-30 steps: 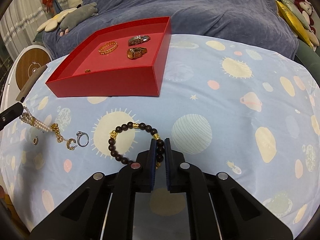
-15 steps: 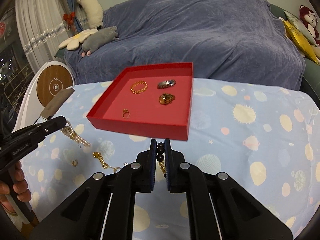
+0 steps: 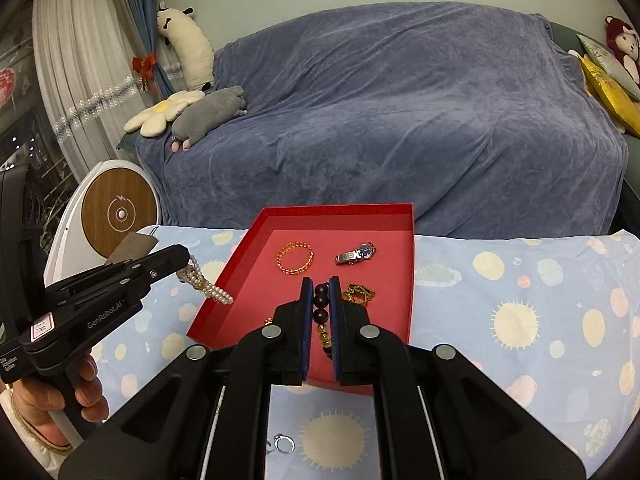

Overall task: Organize jewelry
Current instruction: 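Lower both bracelets into the red box and open both tools, then move the left tool to the gold chain and close on it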

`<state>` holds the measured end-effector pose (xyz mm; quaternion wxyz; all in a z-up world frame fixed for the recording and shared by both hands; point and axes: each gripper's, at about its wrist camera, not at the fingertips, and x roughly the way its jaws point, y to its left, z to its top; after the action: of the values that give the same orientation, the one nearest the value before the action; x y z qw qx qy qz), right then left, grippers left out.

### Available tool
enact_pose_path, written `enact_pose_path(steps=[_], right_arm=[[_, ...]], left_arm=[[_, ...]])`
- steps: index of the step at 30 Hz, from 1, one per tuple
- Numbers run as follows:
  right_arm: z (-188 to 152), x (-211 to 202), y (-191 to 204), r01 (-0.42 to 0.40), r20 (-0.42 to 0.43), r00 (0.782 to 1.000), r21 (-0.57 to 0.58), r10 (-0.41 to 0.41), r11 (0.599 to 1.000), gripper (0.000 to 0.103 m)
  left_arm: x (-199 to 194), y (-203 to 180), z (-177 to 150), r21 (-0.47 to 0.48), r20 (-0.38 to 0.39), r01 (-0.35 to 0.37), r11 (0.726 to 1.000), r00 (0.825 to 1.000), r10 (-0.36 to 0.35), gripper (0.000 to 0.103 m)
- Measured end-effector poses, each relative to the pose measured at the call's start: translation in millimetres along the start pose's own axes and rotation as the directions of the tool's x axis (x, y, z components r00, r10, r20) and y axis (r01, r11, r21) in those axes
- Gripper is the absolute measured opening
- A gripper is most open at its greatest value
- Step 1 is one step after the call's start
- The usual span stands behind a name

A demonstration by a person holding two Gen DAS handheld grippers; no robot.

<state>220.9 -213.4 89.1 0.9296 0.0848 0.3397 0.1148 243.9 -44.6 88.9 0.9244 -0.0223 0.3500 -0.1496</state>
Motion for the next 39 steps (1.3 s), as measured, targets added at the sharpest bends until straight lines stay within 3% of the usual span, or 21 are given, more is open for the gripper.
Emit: enact_pose_path(steps=[7, 14, 15, 17, 18, 19, 20, 24, 30, 39], right_arm=[[-11.4, 54.0, -5.6, -0.023, -0.090, 0.996, 0.031, 0.025, 0.999, 0.007], [-25.3, 85.8, -23.0, 0.072, -0.142, 0.988, 0.018, -0.069, 0.997, 0.009], [-25.2, 85.8, -26.9, 0.086, -0.136, 0.987, 0.026, -0.081, 0.996, 0.011], [-24.9, 80.9, -33.8, 0.106, -0.119, 0.988, 0.036, -0.101, 0.994, 0.017], [-24.5, 75.0, -36.1, 0.115, -0.104, 0.988, 0.039, -0.111, 0.993, 0.025], [-24.4, 70.0, -37.5, 0.121, -0.093, 0.989, 0.037, -0.117, 0.992, 0.029], [-24.1, 63.8, -37.9, 0.128, -0.082, 0.989, 0.030, -0.125, 0.991, 0.033], [-25.3, 30.9, -31.2, 0.127, -0.051, 0.991, -0.007, -0.127, 0.992, 0.033], [-40.8, -23.2, -17.3, 0.065, -0.042, 0.997, -0.007, -0.065, 0.998, 0.036], [-102.6, -65.9, 7.9, -0.016, -0.103, 0.995, 0.019, 0.018, 1.000, 0.041]], left_arm=[[53.5, 6.2, -0.4, -0.021, -0.062, -0.016, 1.000, 0.998, 0.015, 0.003], [85.0, 16.3, -7.1, -0.053, -0.108, -0.042, 0.998, 0.994, 0.036, 0.004], [86.1, 17.3, -7.4, -0.055, -0.103, -0.046, 0.997, 0.994, 0.040, 0.008], [85.7, 20.7, -6.5, -0.067, -0.106, -0.061, 0.996, 0.993, 0.054, 0.029], [82.6, 22.4, -6.0, -0.078, -0.101, -0.073, 0.994, 0.993, 0.065, 0.048], [76.9, 23.7, -5.8, -0.086, -0.084, -0.082, 0.993, 0.994, 0.075, 0.055], [69.9, 24.2, -5.7, -0.087, -0.063, -0.090, 0.992, 0.994, 0.085, 0.056], [39.0, 25.8, -6.0, -0.075, -0.027, -0.104, 0.992, 0.994, 0.102, 0.058], [-20.1, 27.6, -19.6, -0.056, 0.011, -0.141, 0.988, 0.990, 0.142, 0.065], [-76.5, 46.1, -77.7, -0.088, -0.032, -0.207, 0.974, 0.978, 0.205, 0.069]])
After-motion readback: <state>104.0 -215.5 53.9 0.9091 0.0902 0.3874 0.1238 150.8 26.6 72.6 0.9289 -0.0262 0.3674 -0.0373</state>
